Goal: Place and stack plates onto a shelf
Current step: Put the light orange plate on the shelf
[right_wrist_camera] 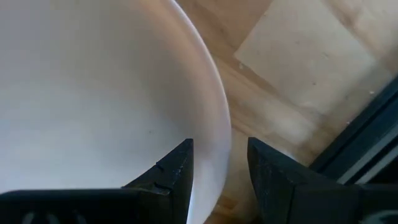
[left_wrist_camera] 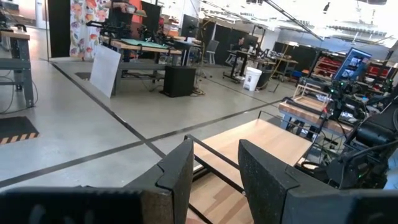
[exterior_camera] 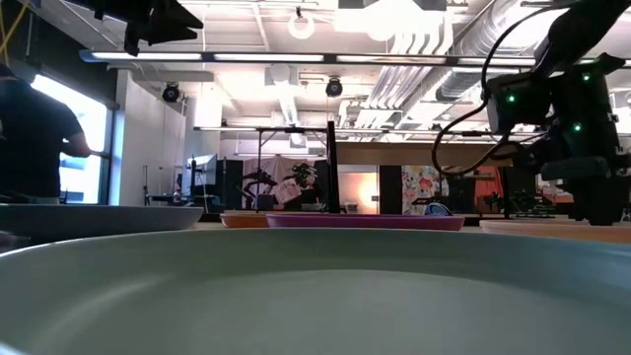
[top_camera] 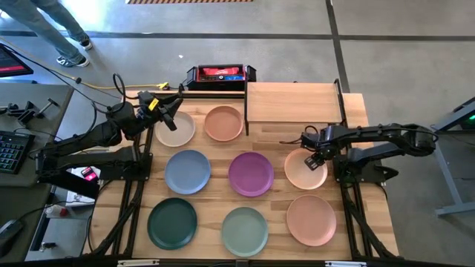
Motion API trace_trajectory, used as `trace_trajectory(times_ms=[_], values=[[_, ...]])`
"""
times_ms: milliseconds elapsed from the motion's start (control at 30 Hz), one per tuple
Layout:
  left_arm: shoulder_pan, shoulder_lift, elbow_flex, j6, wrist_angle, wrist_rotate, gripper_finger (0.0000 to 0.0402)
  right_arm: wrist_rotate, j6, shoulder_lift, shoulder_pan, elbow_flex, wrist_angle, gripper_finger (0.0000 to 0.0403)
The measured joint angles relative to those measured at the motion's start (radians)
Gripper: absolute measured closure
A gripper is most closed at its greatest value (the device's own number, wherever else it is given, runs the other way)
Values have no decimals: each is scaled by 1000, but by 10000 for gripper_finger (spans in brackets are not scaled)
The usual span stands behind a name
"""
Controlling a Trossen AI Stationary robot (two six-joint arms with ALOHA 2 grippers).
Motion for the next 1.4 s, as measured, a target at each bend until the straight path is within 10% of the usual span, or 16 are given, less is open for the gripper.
trace_trajectory(times_ms=[400, 1400], values=[[0, 0, 0, 0, 0, 0, 284, -63, 6, 0, 0, 6, 28, 395], [0, 0, 0, 2, -3, 0, 284, -53, -49, -1, -3, 625, -422, 403]])
